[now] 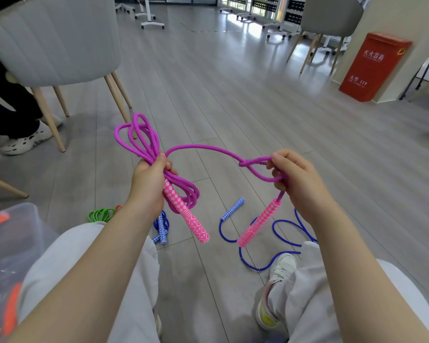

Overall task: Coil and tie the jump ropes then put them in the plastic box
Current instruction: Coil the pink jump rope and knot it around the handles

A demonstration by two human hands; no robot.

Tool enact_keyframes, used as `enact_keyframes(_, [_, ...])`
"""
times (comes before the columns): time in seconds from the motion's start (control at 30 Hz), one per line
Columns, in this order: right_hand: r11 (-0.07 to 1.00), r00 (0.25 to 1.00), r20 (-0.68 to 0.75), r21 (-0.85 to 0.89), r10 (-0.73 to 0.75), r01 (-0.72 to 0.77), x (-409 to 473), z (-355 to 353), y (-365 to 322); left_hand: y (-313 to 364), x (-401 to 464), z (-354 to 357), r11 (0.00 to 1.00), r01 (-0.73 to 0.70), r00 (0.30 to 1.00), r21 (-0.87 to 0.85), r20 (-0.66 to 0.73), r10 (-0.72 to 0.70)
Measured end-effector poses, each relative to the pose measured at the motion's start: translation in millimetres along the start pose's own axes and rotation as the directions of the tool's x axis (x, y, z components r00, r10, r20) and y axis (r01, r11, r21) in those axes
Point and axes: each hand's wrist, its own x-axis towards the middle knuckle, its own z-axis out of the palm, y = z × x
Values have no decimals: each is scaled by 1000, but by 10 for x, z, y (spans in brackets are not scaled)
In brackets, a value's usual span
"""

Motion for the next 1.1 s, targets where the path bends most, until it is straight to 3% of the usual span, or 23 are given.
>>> enact_keyframes(0.37, [937,959,217,-334,183,-104,-66,259,84,-49,-188,151,996,84,933,35,349,-91])
enact_keyframes(0.63, [852,866,378,-514,328,-98,-59,314,190,-19,-299,188,994,56,910,92,405,-89])
enact_keyframes(0.77, [888,818,484,-454,312,-70,-70,397,208,-2,-362,214,995,65,899,74,428,-91])
enact_keyframes(0.93, [878,854,414,-469,316,-97,-55,427,270,4,-352,208,999,29,912,38,407,-42])
enact_keyframes(1.03, [818,882,301,-557,363,-146,-18,386,327,14,-321,199,1000,-4,934,17,356,-2])
enact_keyframes(1.1, [724,888,220,-671,403,-162,15,321,404,45,-252,173,997,-11,956,-78,292,34])
